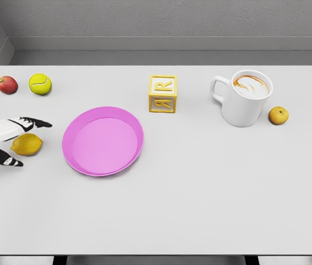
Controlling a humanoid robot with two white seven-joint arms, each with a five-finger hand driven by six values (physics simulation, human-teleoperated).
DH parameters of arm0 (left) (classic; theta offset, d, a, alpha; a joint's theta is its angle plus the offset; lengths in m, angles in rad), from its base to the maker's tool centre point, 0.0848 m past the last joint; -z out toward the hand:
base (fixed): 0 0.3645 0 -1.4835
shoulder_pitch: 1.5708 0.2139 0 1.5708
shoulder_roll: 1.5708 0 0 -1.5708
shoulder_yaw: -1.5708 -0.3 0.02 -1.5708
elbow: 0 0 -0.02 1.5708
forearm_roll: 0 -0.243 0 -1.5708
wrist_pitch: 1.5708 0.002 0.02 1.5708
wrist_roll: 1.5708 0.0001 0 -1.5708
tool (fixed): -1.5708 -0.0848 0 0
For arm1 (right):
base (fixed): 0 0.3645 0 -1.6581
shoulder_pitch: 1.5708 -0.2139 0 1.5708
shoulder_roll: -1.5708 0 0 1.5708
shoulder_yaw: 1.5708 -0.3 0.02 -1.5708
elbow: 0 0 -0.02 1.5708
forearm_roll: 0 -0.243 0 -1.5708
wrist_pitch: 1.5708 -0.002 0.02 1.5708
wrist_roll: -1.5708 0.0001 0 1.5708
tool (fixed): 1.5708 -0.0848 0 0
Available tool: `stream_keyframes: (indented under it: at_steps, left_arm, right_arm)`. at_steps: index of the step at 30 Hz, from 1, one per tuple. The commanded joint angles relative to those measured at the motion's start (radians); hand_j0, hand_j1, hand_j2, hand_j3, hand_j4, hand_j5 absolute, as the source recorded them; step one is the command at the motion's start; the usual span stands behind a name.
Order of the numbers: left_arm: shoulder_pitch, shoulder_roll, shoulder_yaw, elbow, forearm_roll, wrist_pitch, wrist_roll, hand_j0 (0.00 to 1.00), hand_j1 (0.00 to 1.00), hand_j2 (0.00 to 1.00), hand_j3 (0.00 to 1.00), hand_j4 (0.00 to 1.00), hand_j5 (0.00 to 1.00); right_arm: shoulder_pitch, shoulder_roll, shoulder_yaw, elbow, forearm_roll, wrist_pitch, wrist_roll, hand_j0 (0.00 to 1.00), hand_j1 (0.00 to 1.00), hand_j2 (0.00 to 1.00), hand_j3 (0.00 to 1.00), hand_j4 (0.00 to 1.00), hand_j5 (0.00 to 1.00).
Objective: Put the lemon on the plate with left arm
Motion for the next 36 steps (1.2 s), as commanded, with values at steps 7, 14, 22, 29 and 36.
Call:
stream_keyframes:
  at_steps: [7, 14, 22, 29, 36]
  left_arm:
    - [0.000, -0.004, -0.020, 0.010, -0.007, 0.002, -0.004, 1.00, 1.00, 1.00, 1.00, 1.00, 1.00]
    - [-0.021, -0.006, -0.040, 0.046, -0.009, 0.002, -0.004, 1.00, 1.00, 1.00, 1.00, 1.00, 1.00]
    - [-0.064, -0.019, -0.063, 0.067, -0.038, 0.002, -0.004, 1.00, 1.00, 1.00, 1.00, 1.00, 1.00]
    - [-0.071, -0.019, -0.068, 0.067, -0.073, 0.002, -0.003, 0.90, 0.90, 0.90, 0.90, 0.90, 0.90]
    - [-0.080, -0.019, -0.076, 0.096, -0.081, 0.002, -0.004, 0.85, 0.85, 0.85, 0.85, 0.85, 0.85]
  right_arm:
    - [0.000, 0.000, 0.000, 0.001, 0.000, 0.000, 0.000, 1.00, 1.00, 1.00, 1.00, 1.00, 1.00]
    - [0.000, 0.000, 0.000, 0.001, 0.000, 0.000, 0.000, 1.00, 1.00, 1.00, 1.00, 1.00, 1.00]
    - [0.000, 0.000, 0.000, 0.001, 0.000, 0.000, 0.000, 1.00, 1.00, 1.00, 1.00, 1.00, 1.00]
    - [0.000, 0.000, 0.000, 0.001, 0.000, 0.000, 0.000, 1.00, 1.00, 1.00, 1.00, 1.00, 1.00]
    - [0.000, 0.000, 0.000, 0.001, 0.000, 0.000, 0.000, 1.00, 1.00, 1.00, 1.00, 1.00, 1.00]
